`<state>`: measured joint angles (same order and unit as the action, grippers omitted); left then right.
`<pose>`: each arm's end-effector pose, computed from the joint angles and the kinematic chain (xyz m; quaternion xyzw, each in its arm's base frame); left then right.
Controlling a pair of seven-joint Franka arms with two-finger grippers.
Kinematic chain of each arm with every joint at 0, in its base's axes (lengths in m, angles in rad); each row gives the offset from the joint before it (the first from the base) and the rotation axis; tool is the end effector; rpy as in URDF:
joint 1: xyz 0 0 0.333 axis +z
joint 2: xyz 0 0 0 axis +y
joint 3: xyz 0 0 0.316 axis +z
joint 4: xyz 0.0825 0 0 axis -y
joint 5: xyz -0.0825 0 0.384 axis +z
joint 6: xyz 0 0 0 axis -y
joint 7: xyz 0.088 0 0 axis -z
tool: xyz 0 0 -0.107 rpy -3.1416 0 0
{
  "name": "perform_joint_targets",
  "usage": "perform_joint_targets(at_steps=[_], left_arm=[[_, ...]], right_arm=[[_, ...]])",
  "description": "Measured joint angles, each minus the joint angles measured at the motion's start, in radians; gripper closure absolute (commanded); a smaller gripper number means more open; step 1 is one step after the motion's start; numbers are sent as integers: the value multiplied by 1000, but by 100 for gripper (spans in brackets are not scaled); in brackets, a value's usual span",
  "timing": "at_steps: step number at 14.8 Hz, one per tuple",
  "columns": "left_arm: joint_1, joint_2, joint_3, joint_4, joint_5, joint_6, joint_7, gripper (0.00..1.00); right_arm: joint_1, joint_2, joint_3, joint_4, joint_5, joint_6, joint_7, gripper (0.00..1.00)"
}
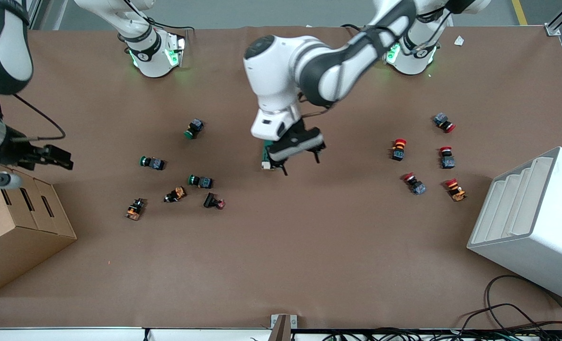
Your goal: Close load switch with both arms
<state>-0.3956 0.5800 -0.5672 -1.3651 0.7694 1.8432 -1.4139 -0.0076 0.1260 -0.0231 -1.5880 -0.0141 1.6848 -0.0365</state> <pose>0.5152 -0.4933 0.4261 -0.9642 -0.1507 -0.2004 0.0860 0.5979 -0.0190 0.5535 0.9999 0.0039 -0.0149 0.0080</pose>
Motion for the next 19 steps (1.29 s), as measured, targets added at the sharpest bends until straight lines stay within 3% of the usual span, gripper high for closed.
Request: perform_joint_targets(at_steps=[6, 9, 12, 17, 19], left_arm=[[174, -90, -1, 4, -205, -21, 316, 0], [220, -98, -2, 4, -253, -27, 425, 0], [245, -134, 11, 6, -394, -27, 523, 0], [246, -314, 193, -2, -676, -149, 812, 0], [253, -379, 260, -18, -720, -205, 892, 0]], right_arm=[[-1, -72, 2, -9, -6, -63, 0, 0], [-2, -128, 1, -41, -6, -71, 0, 0], [-11, -191, 1, -65, -7, -113, 1, 0], [-16, -229, 2, -82, 10, -136, 1, 0], [-16, -229, 2, -85, 28, -136, 1, 0]])
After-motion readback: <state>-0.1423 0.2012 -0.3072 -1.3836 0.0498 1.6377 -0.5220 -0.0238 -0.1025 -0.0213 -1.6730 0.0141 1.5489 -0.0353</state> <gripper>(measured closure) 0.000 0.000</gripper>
